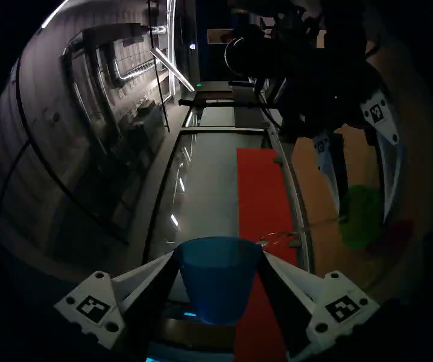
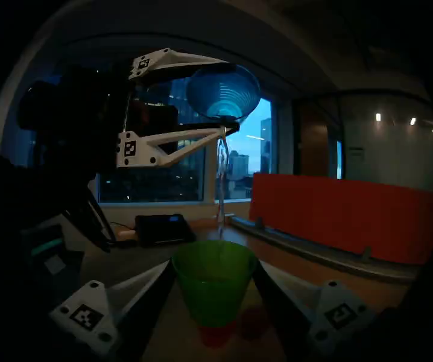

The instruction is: Pour water

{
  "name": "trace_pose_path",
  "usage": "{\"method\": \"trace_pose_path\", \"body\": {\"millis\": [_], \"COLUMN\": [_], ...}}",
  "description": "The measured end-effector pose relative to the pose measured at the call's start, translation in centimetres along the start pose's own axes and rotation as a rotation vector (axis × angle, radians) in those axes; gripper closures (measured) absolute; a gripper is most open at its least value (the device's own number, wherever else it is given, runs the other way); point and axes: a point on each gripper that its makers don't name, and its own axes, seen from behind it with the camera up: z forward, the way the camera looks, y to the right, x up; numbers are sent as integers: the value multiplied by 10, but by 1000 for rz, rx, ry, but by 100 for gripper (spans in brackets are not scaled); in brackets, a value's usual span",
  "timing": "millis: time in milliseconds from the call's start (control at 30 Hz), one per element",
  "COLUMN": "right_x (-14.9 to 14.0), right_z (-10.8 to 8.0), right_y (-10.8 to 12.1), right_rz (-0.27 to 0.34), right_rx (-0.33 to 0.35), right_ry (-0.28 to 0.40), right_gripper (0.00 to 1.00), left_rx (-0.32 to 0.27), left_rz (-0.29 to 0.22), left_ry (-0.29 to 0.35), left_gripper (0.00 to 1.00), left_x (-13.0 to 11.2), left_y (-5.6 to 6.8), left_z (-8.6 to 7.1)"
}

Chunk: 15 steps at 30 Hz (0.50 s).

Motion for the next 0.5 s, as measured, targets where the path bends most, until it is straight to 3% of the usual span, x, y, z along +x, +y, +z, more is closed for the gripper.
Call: {"method": "trace_pose_path", "body": {"millis": [500], "right_x": [-4], "right_z": [1], "right_y": [3], "right_rz": [0], "right_rx": [-5], "right_ry": [-2], "right_gripper": [9], "left_rx": [6], "left_rz": [93], "left_ry": [13], "left_gripper": [12], "left_x": [10], "left_y": [9], "left_z": [-3]}}
